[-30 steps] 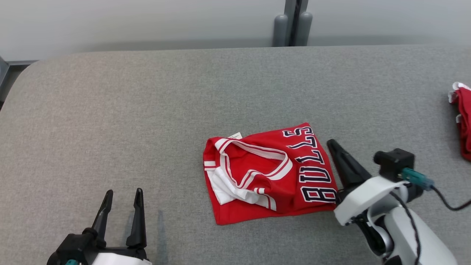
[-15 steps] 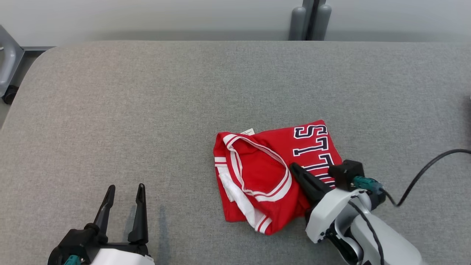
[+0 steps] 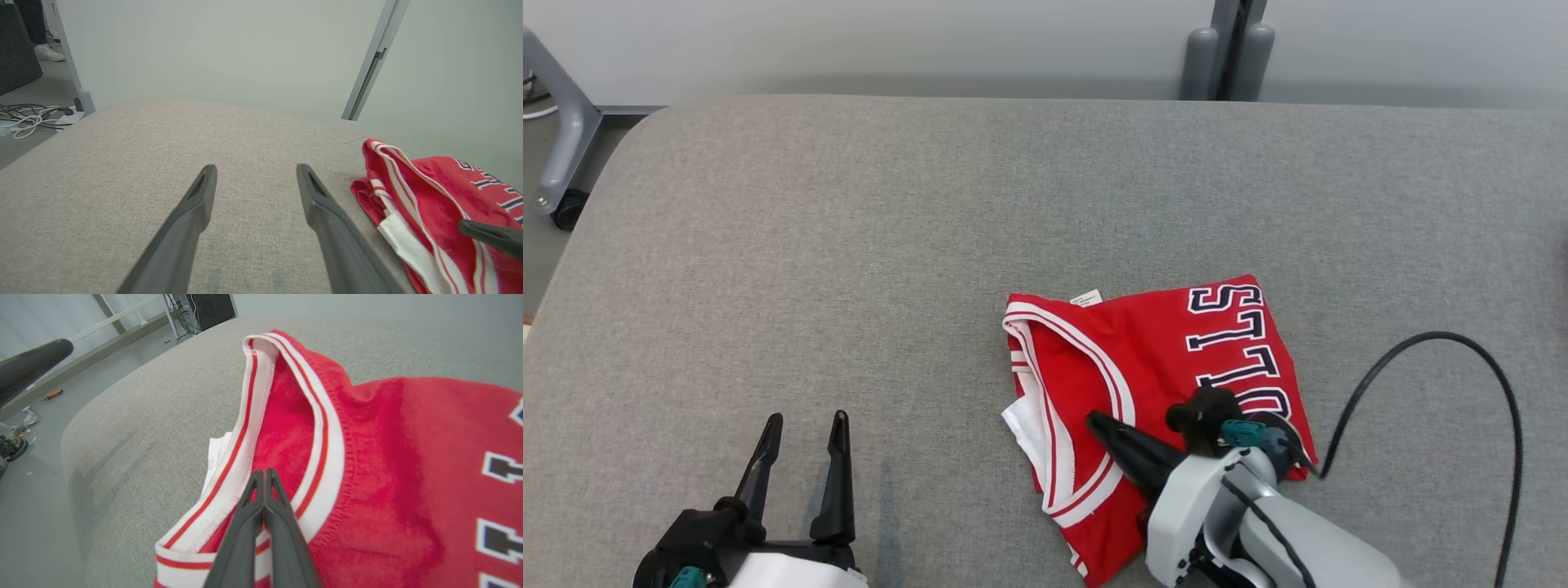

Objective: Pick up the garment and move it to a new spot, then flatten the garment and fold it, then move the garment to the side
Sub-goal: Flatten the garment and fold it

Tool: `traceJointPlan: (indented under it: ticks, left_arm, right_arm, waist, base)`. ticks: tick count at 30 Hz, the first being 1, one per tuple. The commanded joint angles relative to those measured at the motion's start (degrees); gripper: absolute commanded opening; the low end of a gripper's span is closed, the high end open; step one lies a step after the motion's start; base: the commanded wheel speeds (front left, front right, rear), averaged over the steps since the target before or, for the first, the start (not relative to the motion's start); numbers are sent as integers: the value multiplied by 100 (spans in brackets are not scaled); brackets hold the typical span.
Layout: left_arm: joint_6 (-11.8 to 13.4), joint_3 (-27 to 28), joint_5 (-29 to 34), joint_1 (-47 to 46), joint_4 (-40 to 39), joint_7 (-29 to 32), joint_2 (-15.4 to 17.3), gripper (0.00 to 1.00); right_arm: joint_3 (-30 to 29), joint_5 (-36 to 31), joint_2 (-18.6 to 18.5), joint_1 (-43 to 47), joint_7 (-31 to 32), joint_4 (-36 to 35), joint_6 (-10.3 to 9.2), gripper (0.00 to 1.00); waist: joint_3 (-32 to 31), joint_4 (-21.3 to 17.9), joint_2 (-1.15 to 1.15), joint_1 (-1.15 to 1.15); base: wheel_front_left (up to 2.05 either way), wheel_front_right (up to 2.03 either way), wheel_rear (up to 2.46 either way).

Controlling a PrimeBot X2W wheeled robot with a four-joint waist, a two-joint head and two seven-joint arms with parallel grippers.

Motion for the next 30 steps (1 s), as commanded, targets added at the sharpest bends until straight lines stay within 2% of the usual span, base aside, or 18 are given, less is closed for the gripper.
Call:
traceJointPlan:
  ticks: [1,9,14,18,21,22,23,24,25,26,30]
  left_arm:
    - [-11,13,-22,-45,-1,-24,20,100]
    - [44,-27,-84,36,17,-24,20,100]
    - [78,5,-125,98,-8,-24,20,100]
    - [100,117,-140,214,-71,-24,21,100]
    - [115,203,-127,269,-113,-24,21,100]
    - [117,238,-121,302,-124,-24,21,100]
    - [112,262,-123,331,-127,-24,19,100]
    - [112,294,-123,357,-132,-24,19,100]
    - [105,322,-111,380,-145,-24,19,100]
    - [93,348,-94,402,-156,-24,20,100]
    - [52,448,-21,448,-189,-24,20,100]
  right_arm:
    - [13,29,-8,-61,11,3,3,0]
    - [730,384,214,-254,209,400,3,0]
    - [943,613,282,-379,-42,472,3,0]
    - [820,599,149,-466,-360,363,2,0]
    - [443,456,-98,-416,-517,181,2,0]
    - [262,371,-207,-351,-554,90,2,12]
    - [45,259,-331,-265,-563,-2,2,42]
    - [-188,127,-455,-170,-582,-114,2,63]
    - [-505,-29,-588,-79,-587,-281,2,88]
    - [-831,-194,-698,51,-588,-470,2,100]
    - [-2287,-830,-985,843,-583,-1314,2,100]
  waist:
    - [-5,11,0,0]
    - [-104,89,0,0]
    - [-224,65,0,0]
    - [-366,-46,0,0]
    - [-509,-153,0,0]
    - [-556,-193,0,0]
    - [-602,-231,0,0]
    - [-655,-271,0,0]
    - [-703,-314,0,0]
    - [-743,-356,0,0]
    - [-848,-510,0,0]
  base:
    - [0,0,0]
    - [0,0,0]
    - [0,0,0]
    - [0,0,0]
    - [0,0,0]
    - [0,0,0]
    - [0,0,0]
    - [0,0,0]
    - [0,0,0]
    - [0,0,0]
    - [0,0,0]
